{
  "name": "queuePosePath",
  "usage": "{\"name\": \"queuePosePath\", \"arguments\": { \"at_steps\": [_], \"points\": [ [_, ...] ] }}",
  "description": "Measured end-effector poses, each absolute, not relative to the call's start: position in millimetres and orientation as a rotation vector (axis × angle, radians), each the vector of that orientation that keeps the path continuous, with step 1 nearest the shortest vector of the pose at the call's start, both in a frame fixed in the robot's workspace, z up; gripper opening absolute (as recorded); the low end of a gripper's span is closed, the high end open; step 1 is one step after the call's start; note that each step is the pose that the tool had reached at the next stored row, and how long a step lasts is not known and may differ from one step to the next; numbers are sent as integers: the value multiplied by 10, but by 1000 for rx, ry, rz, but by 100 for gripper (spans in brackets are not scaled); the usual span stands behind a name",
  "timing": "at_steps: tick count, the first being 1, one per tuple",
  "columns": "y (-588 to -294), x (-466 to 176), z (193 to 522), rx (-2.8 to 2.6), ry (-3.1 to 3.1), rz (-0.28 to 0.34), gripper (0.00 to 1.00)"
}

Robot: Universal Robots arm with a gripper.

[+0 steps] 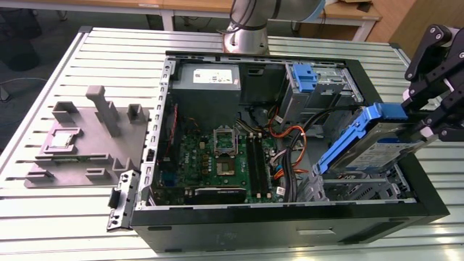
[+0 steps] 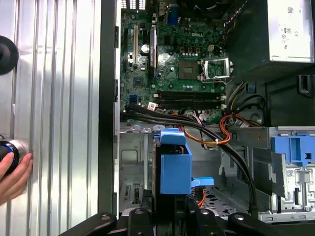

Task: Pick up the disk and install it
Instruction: 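Insert the disk into the insertion slot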

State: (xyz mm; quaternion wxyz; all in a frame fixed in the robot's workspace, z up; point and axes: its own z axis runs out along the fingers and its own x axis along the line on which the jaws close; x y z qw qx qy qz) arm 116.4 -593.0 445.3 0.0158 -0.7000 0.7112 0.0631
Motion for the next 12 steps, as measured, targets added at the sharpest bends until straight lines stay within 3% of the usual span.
{"name": "queuePosePath", "arguments": {
  "at_steps": [12],
  "points": [
    [-5940, 1164, 4441, -2177, 2212, 197, 35]
  ]
}}
